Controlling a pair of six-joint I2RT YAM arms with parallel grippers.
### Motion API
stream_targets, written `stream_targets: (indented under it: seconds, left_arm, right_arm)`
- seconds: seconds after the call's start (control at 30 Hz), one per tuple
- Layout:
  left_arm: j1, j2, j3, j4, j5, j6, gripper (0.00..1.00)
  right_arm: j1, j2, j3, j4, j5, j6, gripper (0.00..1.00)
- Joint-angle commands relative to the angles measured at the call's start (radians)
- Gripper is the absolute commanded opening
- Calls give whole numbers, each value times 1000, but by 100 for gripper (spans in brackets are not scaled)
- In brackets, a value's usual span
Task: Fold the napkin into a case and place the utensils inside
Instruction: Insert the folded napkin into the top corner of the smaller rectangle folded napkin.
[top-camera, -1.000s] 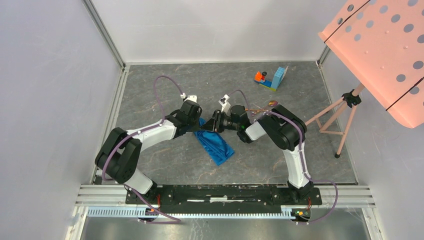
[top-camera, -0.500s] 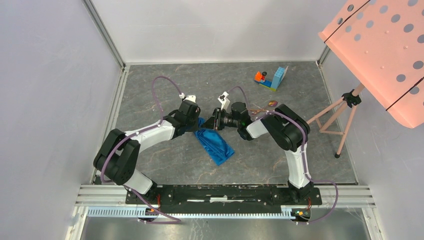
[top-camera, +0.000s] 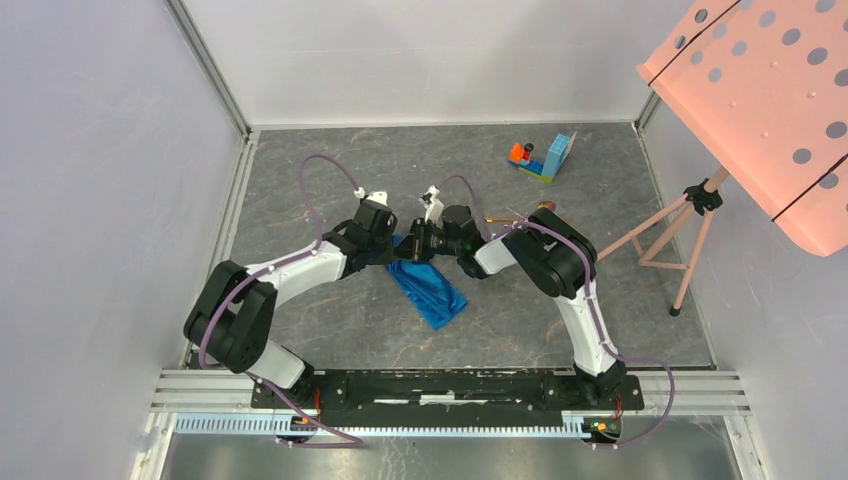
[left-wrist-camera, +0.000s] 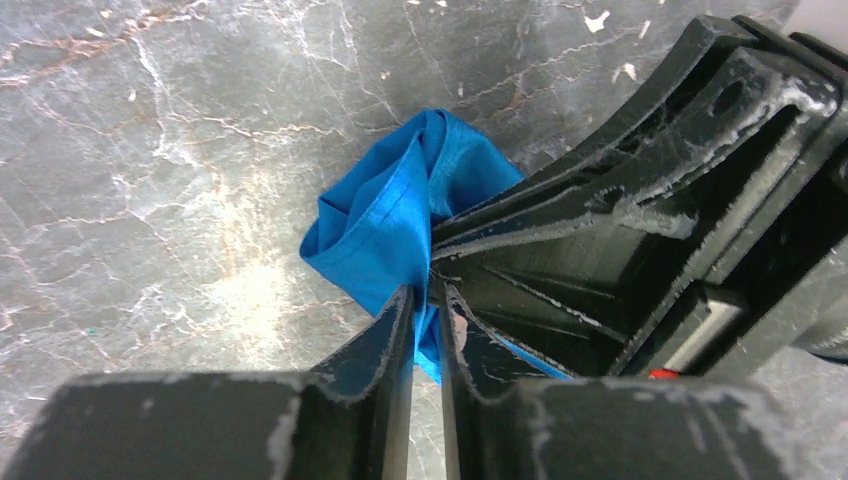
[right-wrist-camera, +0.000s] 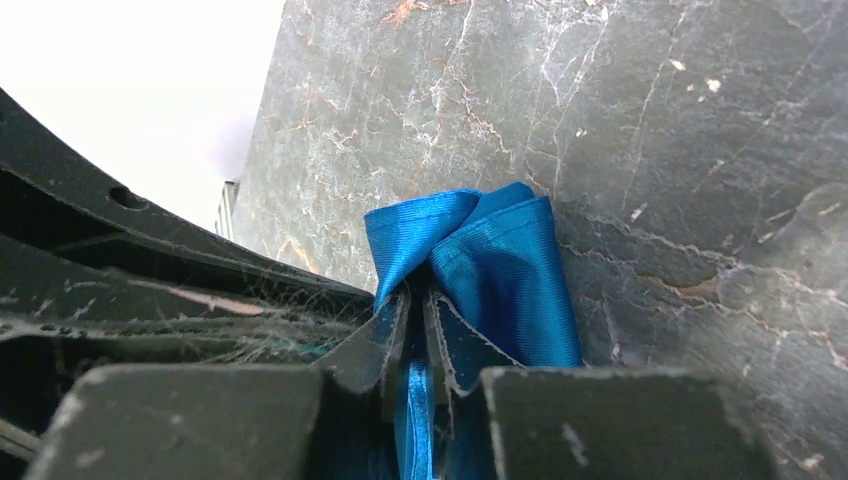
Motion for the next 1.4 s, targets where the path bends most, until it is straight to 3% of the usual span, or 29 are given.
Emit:
stream_targets:
  seconds: [0.0,0.13,0.37,0.47,0.7,1.07,1.37]
  left_arm:
    - [24,-75,-19,18,72,-79,26]
    - [72,-166,-52,-11,108,-121,38]
    - [174,-237,-122,-69,140,-222,45]
    - [209,-190,-132,-55,160,-244,36]
    - [222,-60,-107,3,221,-265,26]
    - [209,36,-89,62,265,-274,21]
    - [230,-38,-127,10,221,-242,21]
  right_arm:
    - [-21,-57,-19,46,-42,13,18]
    - [-38,-136,-63,-27,-70,-47,30]
    - [-79,-193,-104,-95,-107,-105,35]
    - [-88,-174,-94,-104,-104,-118,32]
    - [-70,-105,-31,-118,-107,-124,16]
    - [5,-10,118,-176,-40,-117,15]
    - [-39,-130,18,-214,-42,-173,23]
